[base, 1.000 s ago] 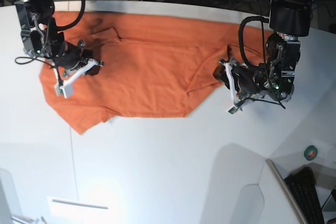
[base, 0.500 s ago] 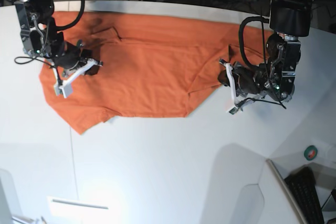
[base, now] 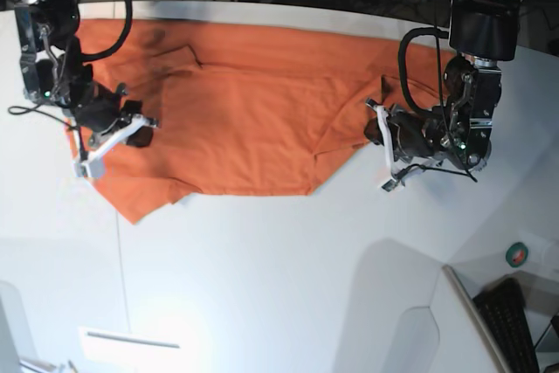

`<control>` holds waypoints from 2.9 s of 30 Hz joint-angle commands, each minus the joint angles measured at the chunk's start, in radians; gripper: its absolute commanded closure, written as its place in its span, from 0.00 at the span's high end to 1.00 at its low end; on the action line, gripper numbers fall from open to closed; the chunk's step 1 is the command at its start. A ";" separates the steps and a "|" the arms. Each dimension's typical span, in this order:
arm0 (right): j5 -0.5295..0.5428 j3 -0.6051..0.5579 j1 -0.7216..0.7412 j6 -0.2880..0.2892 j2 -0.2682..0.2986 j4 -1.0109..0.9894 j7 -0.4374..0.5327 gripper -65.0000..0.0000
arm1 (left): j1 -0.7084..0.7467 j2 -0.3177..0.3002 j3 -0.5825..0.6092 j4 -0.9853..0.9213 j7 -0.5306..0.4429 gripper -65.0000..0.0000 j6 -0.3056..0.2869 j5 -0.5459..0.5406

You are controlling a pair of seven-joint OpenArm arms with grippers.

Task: Layout the t-shirt on the table in an organized manner, then fold the t-shirt properly
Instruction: 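Move the right gripper to the shirt hem corner and grasp it, then hold the hem with both grippers and adjust the grasp on the fabric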

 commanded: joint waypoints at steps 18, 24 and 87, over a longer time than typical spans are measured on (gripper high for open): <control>0.004 -0.161 0.617 0.006 0.093 -0.830 0.226 0.52 | -0.016 -0.025 -0.006 0.091 -0.009 0.00 0.000 -0.015; 0.006 -0.388 0.712 0.010 0.090 -1.004 0.307 0.52 | -0.019 -0.030 -0.006 0.091 -0.009 0.00 0.000 -0.015; 0.006 -0.235 0.522 0.018 0.142 -0.559 0.203 0.00 | -0.187 -0.045 0.047 0.123 -0.014 0.00 0.074 0.166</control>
